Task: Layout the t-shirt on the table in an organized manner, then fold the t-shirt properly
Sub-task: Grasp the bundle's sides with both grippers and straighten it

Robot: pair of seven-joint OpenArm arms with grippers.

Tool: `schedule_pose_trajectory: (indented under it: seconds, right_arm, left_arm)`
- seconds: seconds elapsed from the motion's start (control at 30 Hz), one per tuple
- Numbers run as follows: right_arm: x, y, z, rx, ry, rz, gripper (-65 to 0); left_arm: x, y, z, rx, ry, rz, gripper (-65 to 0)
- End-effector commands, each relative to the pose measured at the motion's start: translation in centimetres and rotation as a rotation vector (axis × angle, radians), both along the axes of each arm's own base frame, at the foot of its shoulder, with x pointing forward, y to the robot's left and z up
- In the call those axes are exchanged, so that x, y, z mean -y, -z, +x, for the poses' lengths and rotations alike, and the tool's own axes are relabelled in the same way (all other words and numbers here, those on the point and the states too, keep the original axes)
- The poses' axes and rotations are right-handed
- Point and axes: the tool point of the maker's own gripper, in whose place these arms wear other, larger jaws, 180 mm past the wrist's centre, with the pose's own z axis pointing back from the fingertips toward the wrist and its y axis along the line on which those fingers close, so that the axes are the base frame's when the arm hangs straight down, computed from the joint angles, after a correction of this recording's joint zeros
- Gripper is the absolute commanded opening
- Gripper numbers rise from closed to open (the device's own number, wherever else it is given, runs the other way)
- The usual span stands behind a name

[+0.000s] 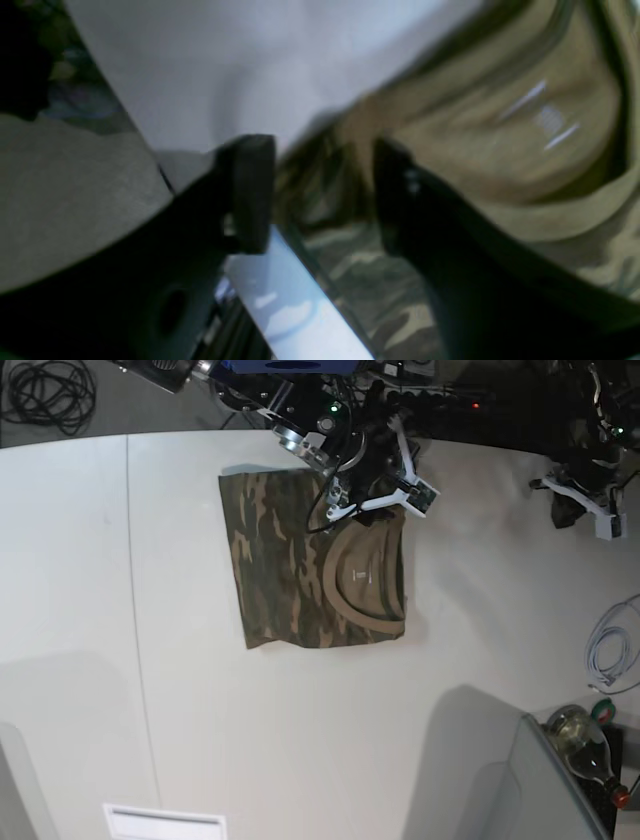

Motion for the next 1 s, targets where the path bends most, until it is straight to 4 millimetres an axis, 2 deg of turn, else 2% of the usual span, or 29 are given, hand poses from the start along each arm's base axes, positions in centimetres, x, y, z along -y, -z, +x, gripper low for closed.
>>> schedule_pose_trajectory:
  seconds: [0.0, 0.13, 0.2, 0.3, 0.37, 0.4, 0.47, 0.53, 0.57, 0.63, 0.73, 0.83, 0.97]
  right_arm:
    - [-0.1, -1.5, -0.3, 0.023, -0.027, 0.033, -31.8]
    - [1.9, -6.3, 0.6, 0.102, -0.015, 0.081, -31.7]
    - [4.3, -8.5, 2.5, 0.144, 0.045, 0.087, -31.7]
    - [9.0, -9.3, 6.1, 0.168, 0.213, 0.064, -32.3]
    - [11.9, -9.0, 8.1, 0.177, 0.307, 0.037, -39.9]
    - [12.9, -8.8, 8.8, 0.179, 0.337, 0.026, -47.6]
    - [14.2, -8.5, 9.8, 0.184, 0.377, 0.007, -64.2]
    - [15.0, -8.2, 10.5, 0.186, 0.398, -0.007, -64.1]
    - [15.3, -8.1, 10.9, 0.19, 0.404, -0.013, -61.7]
    - [15.7, -7.7, 11.9, 0.197, 0.409, -0.035, -62.4]
    - [15.8, -7.2, 13.5, 0.21, 0.404, -0.053, -63.5]
    - [14.9, -6.2, 15.1, 0.204, 0.422, -0.017, -63.5]
    - [14.9, -4.2, 17.1, 0.157, 0.442, -0.016, -63.5]
  left_arm:
    - [0.4, -1.7, 1.6, 0.06, 0.033, 0.016, -65.0]
    - [5.5, -2.7, 3.6, 0.119, 0.128, -0.035, -65.0]
    - [8.4, -3.9, 4.9, 0.171, 0.183, -0.06, -65.0]
    - [13.9, -5.4, 6.6, 0.237, 0.276, -0.126, -65.0]
    - [18.1, -6.1, 7.7, 0.276, 0.344, -0.19, -65.0]
    - [20.5, -6.2, 8.3, 0.286, 0.386, -0.223, -65.0]
    - [23.8, -4.9, 8.9, 0.26, 0.438, -0.278, -65.0]
    - [26.0, -2.9, 9.0, 0.206, 0.477, -0.287, -65.0]
    - [26.8, -1.8, 8.8, 0.176, 0.494, -0.279, -65.0]
    - [27.3, 0.1, 8.3, 0.12, 0.508, -0.237, -65.0]
    - [27.5, 1.9, 7.4, 0.061, 0.529, -0.173, -65.0]
    - [27.2, 3.2, 6.8, 0.02, 0.541, -0.141, -65.0]
    - [27.0, 4.4, 6.1, -0.018, 0.542, -0.138, -65.0]
